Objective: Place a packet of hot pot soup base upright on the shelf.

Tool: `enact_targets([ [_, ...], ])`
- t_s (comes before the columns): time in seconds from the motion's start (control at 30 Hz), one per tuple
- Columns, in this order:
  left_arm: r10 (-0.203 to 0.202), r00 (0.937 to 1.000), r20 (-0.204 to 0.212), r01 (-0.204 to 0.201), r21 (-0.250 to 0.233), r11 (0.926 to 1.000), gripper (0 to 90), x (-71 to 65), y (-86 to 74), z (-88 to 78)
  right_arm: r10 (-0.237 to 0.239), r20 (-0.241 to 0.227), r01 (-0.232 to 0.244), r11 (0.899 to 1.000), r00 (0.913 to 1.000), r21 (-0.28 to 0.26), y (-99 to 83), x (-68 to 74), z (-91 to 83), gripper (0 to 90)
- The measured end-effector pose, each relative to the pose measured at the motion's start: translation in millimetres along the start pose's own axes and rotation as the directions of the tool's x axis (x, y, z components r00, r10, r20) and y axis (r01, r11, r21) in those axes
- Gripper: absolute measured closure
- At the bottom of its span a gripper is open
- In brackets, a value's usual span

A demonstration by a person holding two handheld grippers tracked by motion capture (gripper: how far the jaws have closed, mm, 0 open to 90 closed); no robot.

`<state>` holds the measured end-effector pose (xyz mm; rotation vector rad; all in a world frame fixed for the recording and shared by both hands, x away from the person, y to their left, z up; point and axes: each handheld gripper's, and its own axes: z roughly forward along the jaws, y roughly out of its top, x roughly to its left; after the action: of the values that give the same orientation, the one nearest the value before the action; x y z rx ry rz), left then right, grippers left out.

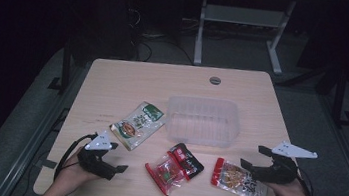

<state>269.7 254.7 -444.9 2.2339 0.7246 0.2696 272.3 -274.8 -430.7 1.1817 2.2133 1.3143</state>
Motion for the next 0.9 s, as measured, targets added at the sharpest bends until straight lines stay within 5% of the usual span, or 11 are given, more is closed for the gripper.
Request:
enact_targets([
  [0.27, -0.034, 0.9993, 0.012, 0.035, -0.007, 0.9994, 15.6, -1.3, 7.5, 0.9, -0.004, 0.001, 0.004, 1.0, 1.0, -0.007, -1.9, -1.3, -0.4, 11.8],
  [0.5, -0.005, 0.9996, 0.026, 0.005, 0.001, 1.0, 26.1, -8.4, 17.4, 2.5, -0.003, 0.006, 0.003, 1.0, 1.0, -0.012, -3.4, -2.8, -1.7, 12.1],
  [0.9, -0.015, 0.9984, 0.055, 0.016, -0.027, 0.9995, 65.5, -18.9, 41.0, 3.6, -0.046, 0.021, 0.045, 0.999, 0.9987, 0.016, 0.4, 5.6, 1.6, 12.3],
])
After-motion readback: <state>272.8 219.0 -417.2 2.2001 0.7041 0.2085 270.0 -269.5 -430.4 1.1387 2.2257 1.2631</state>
